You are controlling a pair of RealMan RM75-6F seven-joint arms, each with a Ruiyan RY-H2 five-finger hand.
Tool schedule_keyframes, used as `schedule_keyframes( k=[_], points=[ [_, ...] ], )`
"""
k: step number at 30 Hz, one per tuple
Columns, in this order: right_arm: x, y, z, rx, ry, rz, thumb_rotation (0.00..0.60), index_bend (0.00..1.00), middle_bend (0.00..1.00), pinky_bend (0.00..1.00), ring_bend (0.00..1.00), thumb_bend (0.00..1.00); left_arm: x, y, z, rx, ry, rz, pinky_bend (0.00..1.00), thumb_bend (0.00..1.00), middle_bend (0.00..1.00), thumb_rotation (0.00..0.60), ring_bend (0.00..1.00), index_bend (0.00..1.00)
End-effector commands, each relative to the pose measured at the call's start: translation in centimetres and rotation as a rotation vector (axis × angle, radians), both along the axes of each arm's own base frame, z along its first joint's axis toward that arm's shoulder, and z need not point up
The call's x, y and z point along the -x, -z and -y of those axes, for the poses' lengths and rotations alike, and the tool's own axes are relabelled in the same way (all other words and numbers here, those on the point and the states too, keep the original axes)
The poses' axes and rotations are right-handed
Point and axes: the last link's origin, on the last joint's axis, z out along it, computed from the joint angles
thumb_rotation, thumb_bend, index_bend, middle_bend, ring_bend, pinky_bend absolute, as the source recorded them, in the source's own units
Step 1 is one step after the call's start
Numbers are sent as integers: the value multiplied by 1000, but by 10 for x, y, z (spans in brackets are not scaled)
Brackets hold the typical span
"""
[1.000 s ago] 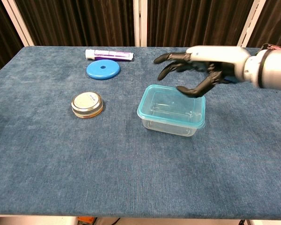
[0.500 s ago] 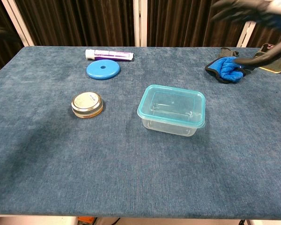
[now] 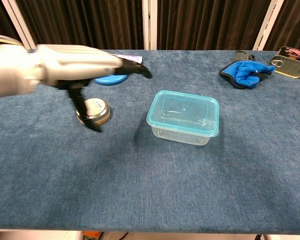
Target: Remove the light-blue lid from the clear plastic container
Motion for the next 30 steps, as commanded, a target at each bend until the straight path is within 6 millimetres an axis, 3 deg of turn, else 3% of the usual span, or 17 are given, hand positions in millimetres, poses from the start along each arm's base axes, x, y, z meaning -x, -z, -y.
schedule_keyframes(
  k=[1,6,15,30],
  points=[
    [4,3,-1,-6,2,8,600,0,56,0,0,151,-38,27,-4,27,31,-42,0,0,0,600,0,0],
    [9,4,-2,-10,-1,25,600,0,53,0,0,149,-61,44,-10,37,-12,-94,0,0,0,600,0,0],
    [18,4,-4,-19,6,41,600,0,51,0,0,146,-87,63,-25,33,-145,-148,0,0,0,600,0,0],
    [28,6,-5,-36,13,41,600,0,49,0,0,135,-93,69,-40,66,-265,-168,0,0,0,600,0,0]
  ],
)
